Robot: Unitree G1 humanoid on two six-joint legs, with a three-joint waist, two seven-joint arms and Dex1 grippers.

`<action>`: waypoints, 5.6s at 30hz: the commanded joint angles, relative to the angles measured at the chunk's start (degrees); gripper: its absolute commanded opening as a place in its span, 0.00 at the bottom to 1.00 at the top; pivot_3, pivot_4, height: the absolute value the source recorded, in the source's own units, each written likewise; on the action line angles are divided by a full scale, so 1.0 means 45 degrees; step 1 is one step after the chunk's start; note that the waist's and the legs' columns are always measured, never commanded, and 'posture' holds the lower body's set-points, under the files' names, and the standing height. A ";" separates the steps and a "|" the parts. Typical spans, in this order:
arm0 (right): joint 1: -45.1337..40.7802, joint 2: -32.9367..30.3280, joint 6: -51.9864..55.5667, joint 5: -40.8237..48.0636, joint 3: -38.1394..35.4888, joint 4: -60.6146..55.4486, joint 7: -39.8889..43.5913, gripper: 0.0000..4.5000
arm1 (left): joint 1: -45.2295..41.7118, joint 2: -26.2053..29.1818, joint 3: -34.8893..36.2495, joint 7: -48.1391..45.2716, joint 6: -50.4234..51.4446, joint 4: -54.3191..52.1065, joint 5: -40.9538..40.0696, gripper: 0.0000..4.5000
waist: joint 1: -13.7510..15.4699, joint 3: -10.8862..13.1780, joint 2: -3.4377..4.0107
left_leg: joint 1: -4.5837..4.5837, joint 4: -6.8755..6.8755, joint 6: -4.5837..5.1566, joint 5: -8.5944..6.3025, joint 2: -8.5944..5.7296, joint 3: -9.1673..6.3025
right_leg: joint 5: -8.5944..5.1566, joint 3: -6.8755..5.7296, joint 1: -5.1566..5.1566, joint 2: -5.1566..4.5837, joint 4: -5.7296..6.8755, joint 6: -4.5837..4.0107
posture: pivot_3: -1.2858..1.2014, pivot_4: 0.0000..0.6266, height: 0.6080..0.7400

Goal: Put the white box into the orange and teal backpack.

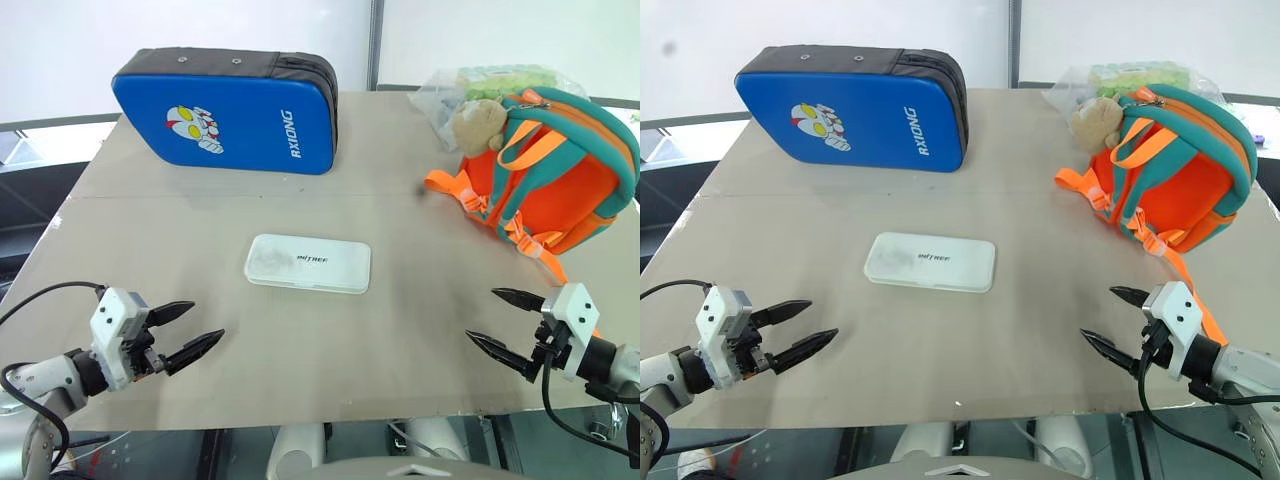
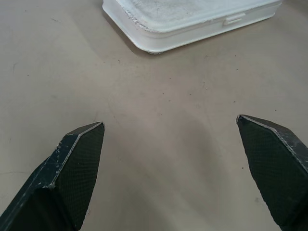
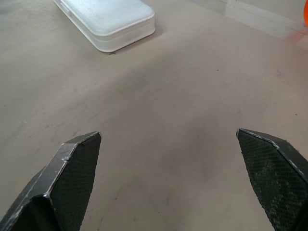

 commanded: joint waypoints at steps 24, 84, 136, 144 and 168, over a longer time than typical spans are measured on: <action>-0.9880 0.4963 0.4556 -0.5087 0.8677 0.3556 -0.5442 0.01 | -0.5293 -0.1165 -0.3979 0.7837 0.6503 -0.2720 0.0513 0.08 | -0.0070 0.0013 -0.0027 | -0.0007 0.0008 0.0002 0.0003 -0.0031 -0.0016 | 0.0020 -0.0003 0.0002 0.0058 0.0017 -0.0015 | 0.52 0.24 1.00; -0.5355 0.2277 0.7941 0.1981 -0.3388 -0.2454 -0.4004 1.00 | -0.8743 -0.4943 -0.1208 0.6492 1.4079 0.2240 -0.6610 0.24 | 0.0190 -0.0115 0.0097 | 0.0025 0.0046 0.0005 0.0004 -0.0044 -0.0072 | -0.0011 0.0017 0.0071 0.0080 0.0005 0.0023 | 0.52 0.24 1.00; -1.1279 0.1109 0.5141 0.6060 0.1890 0.1262 0.0173 0.01 | -1.3043 -0.0111 -0.6815 -0.2623 0.0486 0.1667 0.0091 0.24 | 0.0056 0.0044 0.0003 | -0.0207 0.0047 0.0002 0.0005 -0.0040 -0.0027 | 0.0046 0.0029 -0.0148 0.0132 0.0005 0.0037 | 0.52 0.24 1.00; -1.1803 0.0964 0.5211 0.7302 0.1592 0.1061 0.0290 0.01 | -1.6968 -0.3074 -1.0107 -0.2732 -0.2843 0.5941 0.4282 0.24 | 0.0571 0.0041 -0.0006 | -0.0215 0.0114 0.0006 0.0005 -0.0055 -0.0046 | 0.0047 0.0033 -0.0094 0.0142 -0.0005 0.0043 | 0.52 0.24 1.00; -0.8727 0.0803 0.4300 0.6316 0.1011 -0.0593 -0.1560 0.00 | -1.8078 -0.3904 -0.7187 -0.4738 0.4056 0.6714 0.1415 0.99 | -0.0411 0.0068 0.0023 | -0.0215 0.0233 0.0167 -0.0091 -0.0010 -0.0095 | 0.0028 0.0068 -0.0074 0.0190 0.0063 0.0074 | 0.52 0.24 1.00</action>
